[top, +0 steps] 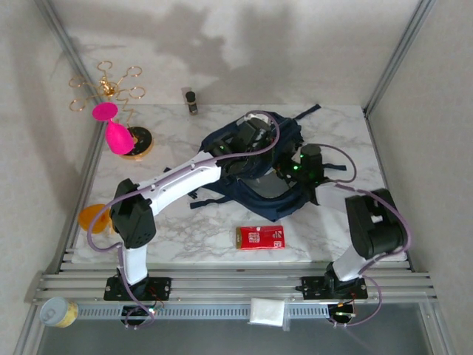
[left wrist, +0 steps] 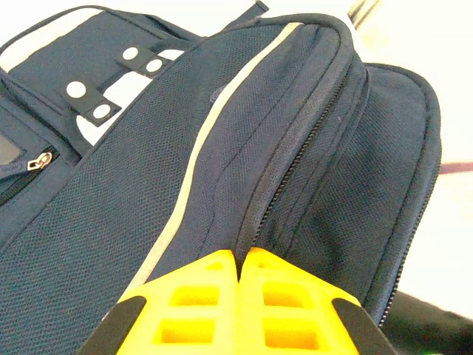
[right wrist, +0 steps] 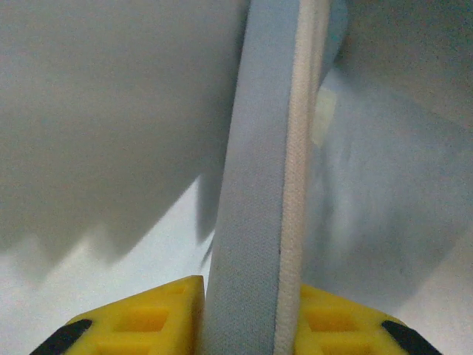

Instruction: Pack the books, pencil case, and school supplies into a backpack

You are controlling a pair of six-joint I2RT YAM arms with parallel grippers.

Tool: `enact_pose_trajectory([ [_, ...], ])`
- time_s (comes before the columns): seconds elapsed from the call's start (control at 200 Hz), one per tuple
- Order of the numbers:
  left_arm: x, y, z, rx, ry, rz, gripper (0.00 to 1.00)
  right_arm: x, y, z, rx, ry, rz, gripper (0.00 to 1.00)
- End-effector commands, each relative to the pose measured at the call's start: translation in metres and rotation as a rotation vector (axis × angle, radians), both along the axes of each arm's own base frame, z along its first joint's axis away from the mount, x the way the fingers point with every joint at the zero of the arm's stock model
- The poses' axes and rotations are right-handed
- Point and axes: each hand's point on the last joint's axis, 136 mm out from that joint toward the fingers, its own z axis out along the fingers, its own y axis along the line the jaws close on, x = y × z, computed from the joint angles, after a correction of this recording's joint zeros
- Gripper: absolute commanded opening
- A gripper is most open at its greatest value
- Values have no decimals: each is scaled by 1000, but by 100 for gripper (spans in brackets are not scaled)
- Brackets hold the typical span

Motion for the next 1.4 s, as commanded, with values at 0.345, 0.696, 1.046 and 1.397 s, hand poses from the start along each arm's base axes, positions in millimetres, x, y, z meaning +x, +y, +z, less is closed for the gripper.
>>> enact_pose_trajectory([
  [0.345, 39, 37, 51, -327, -35, 228, 0, 41, 37, 15, -13, -234, -148, 60],
  [0.696, 47, 51, 47, -357, -44, 265, 0, -2, 16, -9, -128, -102, -114, 49],
  [1.046, 46, 45, 43, -367, -27, 244, 0, 0, 18, -5, -158, -91, -115, 64],
  [1.397, 46, 39, 28, -358, -2, 220, 0, -47, -49, 0, -313, -37, -168, 70],
])
